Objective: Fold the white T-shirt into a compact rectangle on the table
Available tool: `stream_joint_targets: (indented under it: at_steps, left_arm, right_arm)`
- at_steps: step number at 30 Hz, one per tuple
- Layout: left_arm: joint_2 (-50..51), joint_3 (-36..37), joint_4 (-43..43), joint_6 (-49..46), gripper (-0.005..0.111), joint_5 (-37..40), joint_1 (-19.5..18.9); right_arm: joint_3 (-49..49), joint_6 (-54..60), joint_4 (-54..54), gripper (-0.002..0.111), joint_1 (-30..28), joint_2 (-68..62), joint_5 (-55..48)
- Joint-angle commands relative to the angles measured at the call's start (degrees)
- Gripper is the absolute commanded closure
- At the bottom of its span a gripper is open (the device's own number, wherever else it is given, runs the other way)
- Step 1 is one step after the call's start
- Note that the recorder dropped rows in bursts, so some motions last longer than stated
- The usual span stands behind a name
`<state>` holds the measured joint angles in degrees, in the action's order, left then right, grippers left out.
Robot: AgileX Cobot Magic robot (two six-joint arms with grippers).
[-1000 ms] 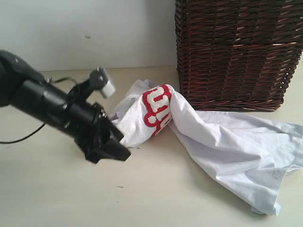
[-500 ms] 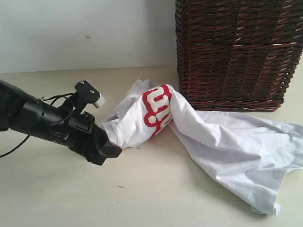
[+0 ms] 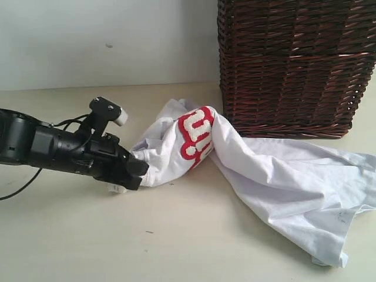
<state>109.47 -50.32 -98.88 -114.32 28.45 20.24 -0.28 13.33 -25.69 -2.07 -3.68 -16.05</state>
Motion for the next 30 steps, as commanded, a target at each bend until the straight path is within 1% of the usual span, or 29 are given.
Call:
stream_joint_targets:
  at_steps: [1, 4, 7, 10, 13, 15, 16, 19, 22, 26, 27, 30]
  left_arm:
    - [-5.06, -0.46, -1.07, 4.68, 0.107, 2.91, -2.68]
    - [-9.36, -2.22, 1.82, 12.86, 0.107, 7.72, -6.1]
    - [-12.35, -6.46, 8.42, 23.4, 0.107, 11.75, -10.17]
    - [-12.79, -11.31, 18.05, 36.13, 0.107, 15.61, -13.73]
    - [-11.34, -14.95, 31.47, 48.54, 0.107, 20.37, -15.8]
    - [-9.98, -16.19, 38.79, 52.23, 0.107, 25.68, -15.9]
    - [-9.53, -16.31, 40.06, 52.24, 0.107, 28.76, -16.16]
    - [-9.02, -16.31, 38.32, 51.49, 0.107, 41.52, -16.91]
    - [-9.79, -16.31, 33.26, 51.41, 0.107, 41.52, -17.76]
    - [-10.34, -18.47, 27.22, 50.12, 0.107, 41.52, -19.1]
    - [-10.34, -19.26, 26.34, 50.12, 0.107, 40.0, -19.1]
    - [-9.34, -21.9, 26.41, 50.12, 0.107, 23.17, -19.1]
  right_arm:
    - [0.28, 0.03, -0.08, 0.085, 0.04, -0.13, -0.1]
    - [0.28, 0.03, -0.08, 0.085, 0.04, -0.13, -0.1]
    - [0.28, 0.03, -0.08, 0.085, 0.04, -0.13, -0.1]
    - [0.28, 0.03, -0.08, 0.085, 0.04, -0.13, -0.1]
    - [0.28, 0.03, -0.08, 0.085, 0.04, -0.13, -0.1]
    - [0.28, 0.03, -0.08, 0.085, 0.04, -0.13, -0.1]
    - [0.28, 0.03, -0.08, 0.085, 0.04, -0.13, -0.1]
    - [0.28, 0.03, -0.08, 0.085, 0.04, -0.13, -0.1]
    - [0.28, 0.03, -0.08, 0.085, 0.04, -0.13, -0.1]
    - [0.28, 0.03, -0.08, 0.085, 0.04, -0.13, -0.1]
    - [0.28, 0.03, -0.08, 0.085, 0.04, -0.13, -0.1]
    - [0.28, 0.03, -0.08, 0.085, 0.04, -0.13, -0.1]
